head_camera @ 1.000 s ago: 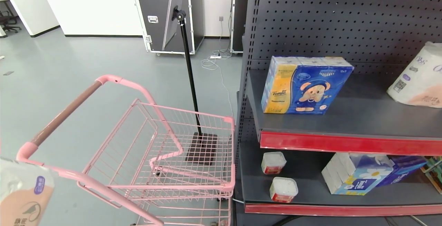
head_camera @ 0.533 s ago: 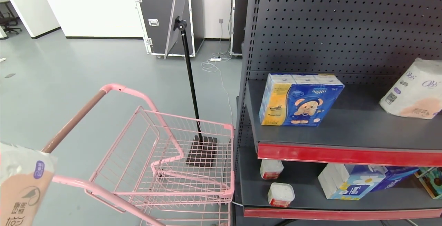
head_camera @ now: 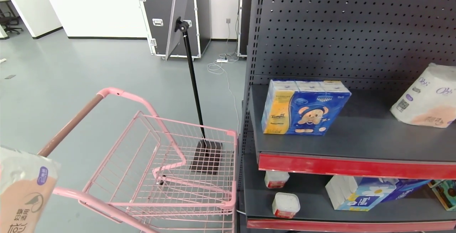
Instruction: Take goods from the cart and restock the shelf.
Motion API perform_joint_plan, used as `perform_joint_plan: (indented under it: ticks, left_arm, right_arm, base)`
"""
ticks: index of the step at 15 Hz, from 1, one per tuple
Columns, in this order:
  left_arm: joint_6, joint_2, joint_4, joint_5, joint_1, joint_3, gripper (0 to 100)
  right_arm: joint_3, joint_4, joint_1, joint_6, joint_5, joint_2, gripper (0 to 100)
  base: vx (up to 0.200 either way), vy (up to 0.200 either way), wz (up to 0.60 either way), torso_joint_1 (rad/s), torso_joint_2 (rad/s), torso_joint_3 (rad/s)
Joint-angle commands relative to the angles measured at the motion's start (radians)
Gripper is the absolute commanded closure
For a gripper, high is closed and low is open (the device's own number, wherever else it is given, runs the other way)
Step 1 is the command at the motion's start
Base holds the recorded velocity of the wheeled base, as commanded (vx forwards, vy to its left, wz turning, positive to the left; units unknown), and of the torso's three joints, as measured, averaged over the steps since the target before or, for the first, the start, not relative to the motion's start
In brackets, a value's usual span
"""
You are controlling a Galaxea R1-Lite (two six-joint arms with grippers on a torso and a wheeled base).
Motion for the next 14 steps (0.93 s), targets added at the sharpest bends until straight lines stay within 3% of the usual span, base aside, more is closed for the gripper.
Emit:
perform_joint_plan:
  ticks: [1, 14]
  left_arm:
    - [0.0, 0.003, 0.0, 0.0, 0.0, -0.001, 100]
    - [0.0, 0.004, 0.0, 0.0, 0.0, -0.001, 100]
  right_arm:
    - [0.0, -0.001, 0.0, 0.0, 0.0, 0.001, 0]
    - [0.0, -0.001, 0.0, -0.002, 0.0, 0.001, 0]
  base:
    - [0.0, -0.2, 0.0, 0.002, 0.01, 0.002]
    - [0.0, -0.2, 0.0, 0.003, 0.0, 0.002]
